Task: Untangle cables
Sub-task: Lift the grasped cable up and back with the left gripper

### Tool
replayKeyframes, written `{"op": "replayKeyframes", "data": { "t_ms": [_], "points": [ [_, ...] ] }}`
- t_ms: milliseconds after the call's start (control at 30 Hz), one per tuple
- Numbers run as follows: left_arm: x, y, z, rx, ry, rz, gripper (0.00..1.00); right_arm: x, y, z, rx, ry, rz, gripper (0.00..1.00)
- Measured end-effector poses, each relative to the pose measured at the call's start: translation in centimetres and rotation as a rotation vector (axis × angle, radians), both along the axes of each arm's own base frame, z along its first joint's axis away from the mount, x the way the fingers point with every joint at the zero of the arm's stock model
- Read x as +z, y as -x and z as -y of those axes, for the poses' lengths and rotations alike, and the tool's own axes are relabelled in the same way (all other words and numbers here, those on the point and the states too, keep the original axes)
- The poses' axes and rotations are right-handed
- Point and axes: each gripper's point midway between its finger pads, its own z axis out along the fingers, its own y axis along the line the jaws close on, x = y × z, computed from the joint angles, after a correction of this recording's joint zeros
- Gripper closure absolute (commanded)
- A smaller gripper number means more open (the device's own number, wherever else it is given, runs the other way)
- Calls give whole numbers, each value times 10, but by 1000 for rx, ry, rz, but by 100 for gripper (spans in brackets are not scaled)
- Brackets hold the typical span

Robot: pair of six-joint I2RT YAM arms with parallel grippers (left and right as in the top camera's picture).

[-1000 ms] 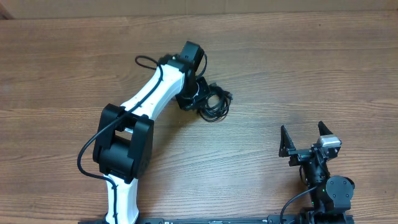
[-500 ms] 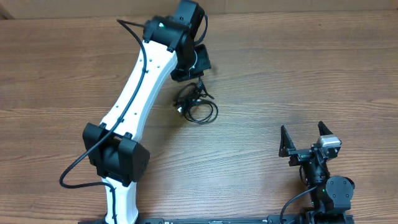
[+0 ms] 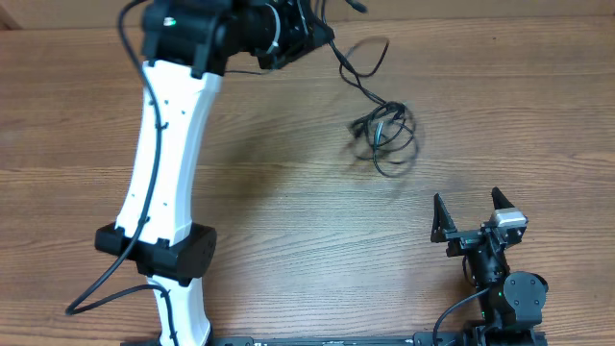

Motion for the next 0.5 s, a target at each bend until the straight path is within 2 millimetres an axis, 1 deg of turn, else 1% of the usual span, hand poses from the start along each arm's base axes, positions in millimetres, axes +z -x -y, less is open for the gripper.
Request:
{"op": "replayKeyframes", "data": {
  "t_ms": [67,100,167,200,233,333,400,433,500],
  "points": [
    [10,4,-3,19,28,-13,96,0,0,0,0,0,0,0],
    [11,6,-4,26,36,-28,96,0,0,0,0,0,0,0],
    [7,11,-6,49,30,-78,96,0,0,0,0,0,0,0],
    [-1,15,-10,69,5,-113,96,0,0,0,0,0,0,0],
    [-13,20,-19,108,-43,-167,96,0,0,0,0,0,0,0],
    [-49,35,-51,239,-235,-292,96,0,0,0,0,0,1,0],
    [-60,37,-69,302,-331,-308,96,0,0,0,0,0,0,0],
    [-63,36,-75,322,-363,-302,96,0,0,0,0,0,0,0],
    [-60,28,-77,330,-373,-258,96,0,0,0,0,0,0,0]
  ]
}}
